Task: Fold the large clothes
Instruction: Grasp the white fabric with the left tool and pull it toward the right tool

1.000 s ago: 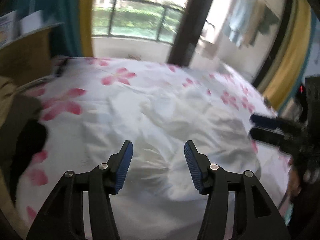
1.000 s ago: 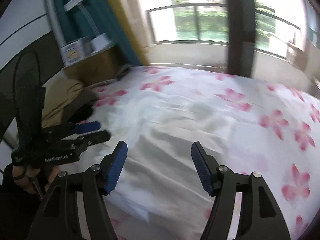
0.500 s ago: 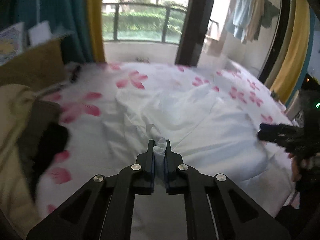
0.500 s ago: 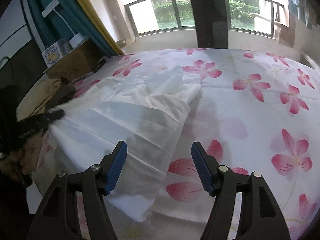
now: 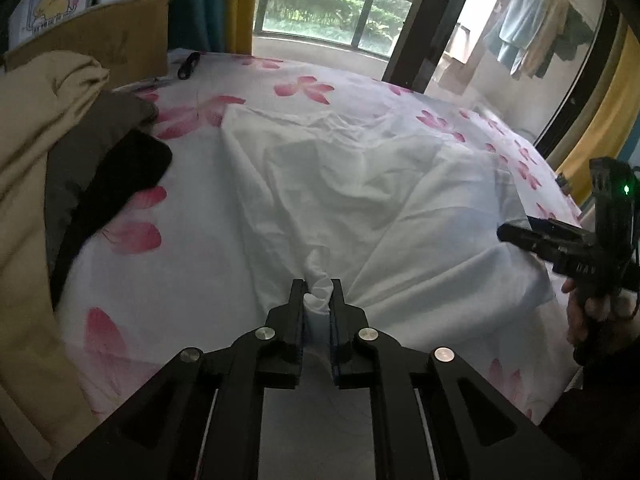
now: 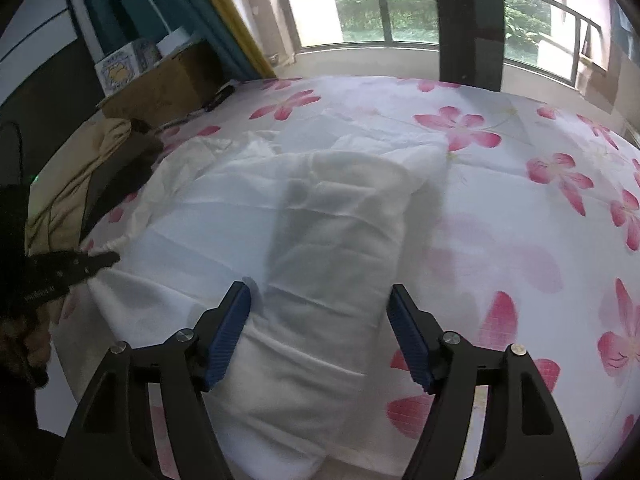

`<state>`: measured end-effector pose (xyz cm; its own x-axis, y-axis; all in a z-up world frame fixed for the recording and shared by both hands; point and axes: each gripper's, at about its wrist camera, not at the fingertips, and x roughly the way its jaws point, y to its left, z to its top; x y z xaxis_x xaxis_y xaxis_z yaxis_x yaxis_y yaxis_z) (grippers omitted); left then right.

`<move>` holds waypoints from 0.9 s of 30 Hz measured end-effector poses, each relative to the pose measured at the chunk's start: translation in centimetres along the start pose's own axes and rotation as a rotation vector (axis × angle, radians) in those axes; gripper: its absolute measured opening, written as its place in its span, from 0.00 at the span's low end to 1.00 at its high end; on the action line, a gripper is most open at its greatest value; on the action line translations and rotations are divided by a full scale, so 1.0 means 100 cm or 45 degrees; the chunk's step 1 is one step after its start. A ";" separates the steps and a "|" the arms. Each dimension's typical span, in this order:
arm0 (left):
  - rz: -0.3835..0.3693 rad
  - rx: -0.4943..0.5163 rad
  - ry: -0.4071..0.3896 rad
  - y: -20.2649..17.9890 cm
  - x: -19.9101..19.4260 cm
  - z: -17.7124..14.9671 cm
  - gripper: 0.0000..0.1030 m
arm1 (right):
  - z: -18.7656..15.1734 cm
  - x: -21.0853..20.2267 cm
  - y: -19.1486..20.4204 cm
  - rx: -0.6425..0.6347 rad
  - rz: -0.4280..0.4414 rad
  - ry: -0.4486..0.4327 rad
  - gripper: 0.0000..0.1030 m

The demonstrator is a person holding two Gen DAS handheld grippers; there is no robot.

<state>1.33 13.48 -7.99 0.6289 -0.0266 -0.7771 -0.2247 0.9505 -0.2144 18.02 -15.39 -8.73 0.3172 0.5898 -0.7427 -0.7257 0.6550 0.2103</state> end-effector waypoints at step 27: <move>0.156 0.067 -0.121 0.026 0.034 0.074 0.02 | 0.020 -0.015 -0.027 0.105 -0.020 -0.053 0.69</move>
<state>8.42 18.20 -6.80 0.6672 0.1173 -0.7356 -0.2662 0.9598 -0.0884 20.74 -17.04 -6.93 0.3545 0.5973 -0.7194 -0.6683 0.7000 0.2518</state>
